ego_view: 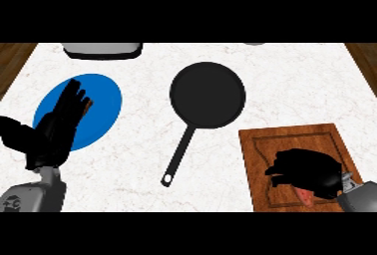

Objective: Pick the sweet potato from the cutting board and place it in the pan

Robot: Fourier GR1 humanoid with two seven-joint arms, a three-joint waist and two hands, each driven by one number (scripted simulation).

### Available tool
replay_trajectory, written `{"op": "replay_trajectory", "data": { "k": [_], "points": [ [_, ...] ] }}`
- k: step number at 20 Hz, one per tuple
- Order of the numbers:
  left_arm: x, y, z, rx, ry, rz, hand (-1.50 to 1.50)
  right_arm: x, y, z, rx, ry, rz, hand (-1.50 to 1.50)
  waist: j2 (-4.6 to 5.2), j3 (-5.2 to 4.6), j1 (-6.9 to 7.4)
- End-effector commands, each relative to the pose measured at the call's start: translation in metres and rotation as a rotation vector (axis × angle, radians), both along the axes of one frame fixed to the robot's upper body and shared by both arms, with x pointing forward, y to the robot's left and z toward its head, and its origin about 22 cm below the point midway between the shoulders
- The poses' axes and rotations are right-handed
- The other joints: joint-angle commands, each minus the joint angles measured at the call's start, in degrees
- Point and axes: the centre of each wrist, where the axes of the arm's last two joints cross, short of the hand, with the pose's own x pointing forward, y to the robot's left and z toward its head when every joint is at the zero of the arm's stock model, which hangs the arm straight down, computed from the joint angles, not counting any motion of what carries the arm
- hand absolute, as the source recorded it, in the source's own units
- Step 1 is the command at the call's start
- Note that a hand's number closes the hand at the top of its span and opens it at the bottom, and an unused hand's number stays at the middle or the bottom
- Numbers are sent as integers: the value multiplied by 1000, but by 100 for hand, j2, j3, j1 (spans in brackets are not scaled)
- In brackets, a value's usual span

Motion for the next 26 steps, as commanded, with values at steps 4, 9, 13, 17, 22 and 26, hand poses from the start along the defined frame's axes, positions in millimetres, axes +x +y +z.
{"op": "replay_trajectory", "data": {
  "k": [4,9,13,17,22,26],
  "points": [
    [1,13,7,-5,1,-2,0,2,2,-30,56,51,61,150,14,16,5],
    [15,10,-5,8,-2,10,0,-1,10,-19,89,90,63,150,12,14,-29],
    [13,5,-5,-1,-20,11,0,0,-7,-12,196,34,43,150,11,15,-41],
    [4,6,-6,1,1,9,0,20,58,-25,240,-7,-550,150,16,-7,-36],
    [5,6,-5,2,1,16,0,36,76,-3,267,-182,-842,150,-83,-35,-144],
    [6,5,-6,3,10,5,0,51,117,39,335,-424,-1025,150,-150,-60,1]
  ]
}}
